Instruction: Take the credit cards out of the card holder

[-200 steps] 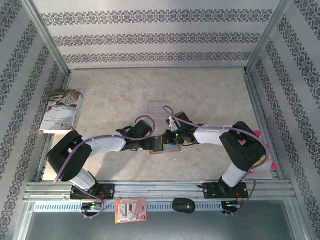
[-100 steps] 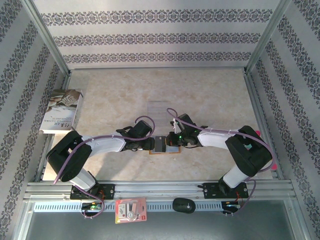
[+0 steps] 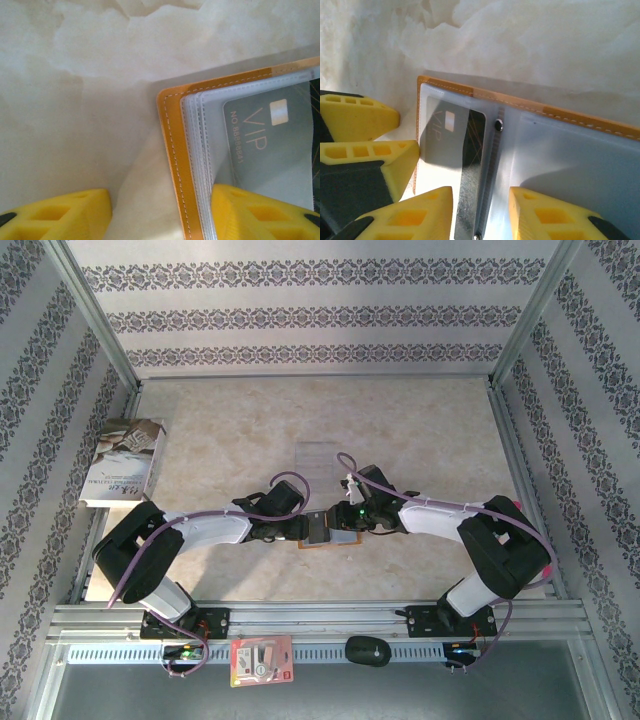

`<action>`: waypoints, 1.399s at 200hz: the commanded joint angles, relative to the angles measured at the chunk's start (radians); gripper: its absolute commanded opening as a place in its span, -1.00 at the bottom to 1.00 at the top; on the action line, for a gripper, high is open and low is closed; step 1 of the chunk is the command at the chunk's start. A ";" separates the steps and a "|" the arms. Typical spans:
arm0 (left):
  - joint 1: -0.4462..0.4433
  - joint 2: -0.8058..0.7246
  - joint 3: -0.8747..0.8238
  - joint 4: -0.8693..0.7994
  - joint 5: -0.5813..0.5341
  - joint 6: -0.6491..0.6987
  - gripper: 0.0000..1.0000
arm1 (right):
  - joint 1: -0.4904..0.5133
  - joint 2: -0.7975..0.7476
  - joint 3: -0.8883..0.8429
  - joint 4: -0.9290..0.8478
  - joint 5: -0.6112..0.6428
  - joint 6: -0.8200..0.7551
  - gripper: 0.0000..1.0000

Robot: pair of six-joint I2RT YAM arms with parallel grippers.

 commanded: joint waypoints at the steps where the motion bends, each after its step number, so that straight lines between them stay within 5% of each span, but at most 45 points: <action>1: 0.005 0.128 -0.046 0.082 0.033 0.022 0.14 | -0.005 -0.021 -0.008 0.017 -0.028 -0.012 -0.36; 58: 0.007 0.091 -0.043 0.062 0.022 0.027 0.15 | 0.008 -0.175 0.013 -0.130 0.162 -0.061 -0.35; 95: 0.006 0.096 -0.038 0.062 0.023 0.032 0.15 | 0.040 -0.085 0.093 -0.126 -0.004 -0.059 -0.35; 239: 0.007 0.134 -0.046 0.089 0.026 0.032 0.14 | 0.038 0.077 0.096 -0.114 0.035 -0.047 -0.40; 280: 0.008 0.139 -0.044 0.089 0.028 0.033 0.13 | 0.025 0.108 0.083 -0.043 -0.050 -0.048 -0.42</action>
